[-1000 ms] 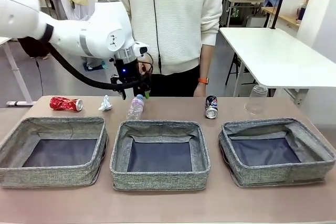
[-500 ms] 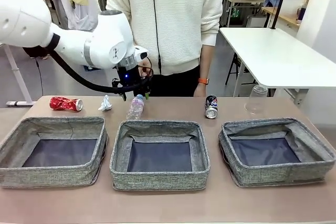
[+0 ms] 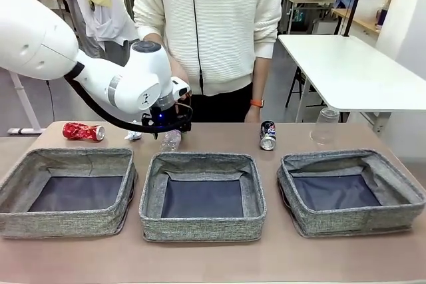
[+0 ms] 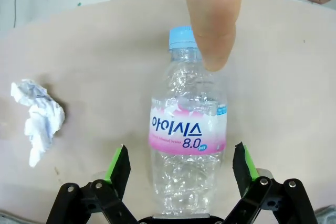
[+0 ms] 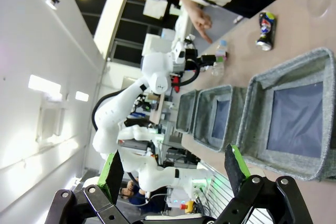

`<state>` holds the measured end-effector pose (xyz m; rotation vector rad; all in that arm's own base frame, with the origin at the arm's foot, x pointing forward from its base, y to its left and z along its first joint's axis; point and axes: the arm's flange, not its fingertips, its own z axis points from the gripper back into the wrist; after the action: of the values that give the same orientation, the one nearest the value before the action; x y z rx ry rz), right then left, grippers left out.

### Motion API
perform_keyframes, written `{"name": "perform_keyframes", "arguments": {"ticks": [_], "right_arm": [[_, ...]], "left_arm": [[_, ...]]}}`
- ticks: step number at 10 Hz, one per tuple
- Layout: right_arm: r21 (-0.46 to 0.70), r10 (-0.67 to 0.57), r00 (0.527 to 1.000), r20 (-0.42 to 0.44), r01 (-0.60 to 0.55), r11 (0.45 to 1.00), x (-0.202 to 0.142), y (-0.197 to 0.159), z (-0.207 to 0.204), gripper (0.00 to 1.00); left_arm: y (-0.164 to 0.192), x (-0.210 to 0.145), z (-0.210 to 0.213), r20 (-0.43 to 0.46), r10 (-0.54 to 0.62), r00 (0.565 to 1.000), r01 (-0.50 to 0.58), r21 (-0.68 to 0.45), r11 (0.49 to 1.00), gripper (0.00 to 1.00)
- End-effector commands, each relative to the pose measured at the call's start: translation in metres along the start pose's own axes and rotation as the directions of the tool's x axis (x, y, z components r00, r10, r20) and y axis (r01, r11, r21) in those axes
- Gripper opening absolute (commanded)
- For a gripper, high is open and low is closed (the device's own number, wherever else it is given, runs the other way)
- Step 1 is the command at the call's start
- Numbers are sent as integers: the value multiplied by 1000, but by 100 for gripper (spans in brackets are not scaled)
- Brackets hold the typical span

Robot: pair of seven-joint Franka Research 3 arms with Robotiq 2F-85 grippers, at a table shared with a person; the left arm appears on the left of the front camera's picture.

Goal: Sort the waste into the appropriate baskets.
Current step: Pick up the waste item pointed out by the person.

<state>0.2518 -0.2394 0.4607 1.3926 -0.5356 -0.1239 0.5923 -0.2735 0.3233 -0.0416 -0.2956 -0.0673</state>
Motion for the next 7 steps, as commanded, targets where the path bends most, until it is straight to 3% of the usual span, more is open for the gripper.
{"name": "perform_keyframes", "arguments": {"ticks": [1,5,6,7], "right_arm": [[18,28,1000,9,-28,999,3,2,0,100],[18,28,1000,9,-28,999,3,2,0,100],[18,28,1000,9,-28,999,3,2,0,100],[18,28,1000,9,-28,999,3,2,0,100]], "left_arm": [[-6,4,-1,4,12,1000,-12,-26,1000,100],[-8,6,-6,9,14,1000,-14,-33,999,100],[-8,6,-7,2,13,1000,-13,-35,999,42],[-9,6,-7,4,10,1000,-10,-34,999,42]]}}
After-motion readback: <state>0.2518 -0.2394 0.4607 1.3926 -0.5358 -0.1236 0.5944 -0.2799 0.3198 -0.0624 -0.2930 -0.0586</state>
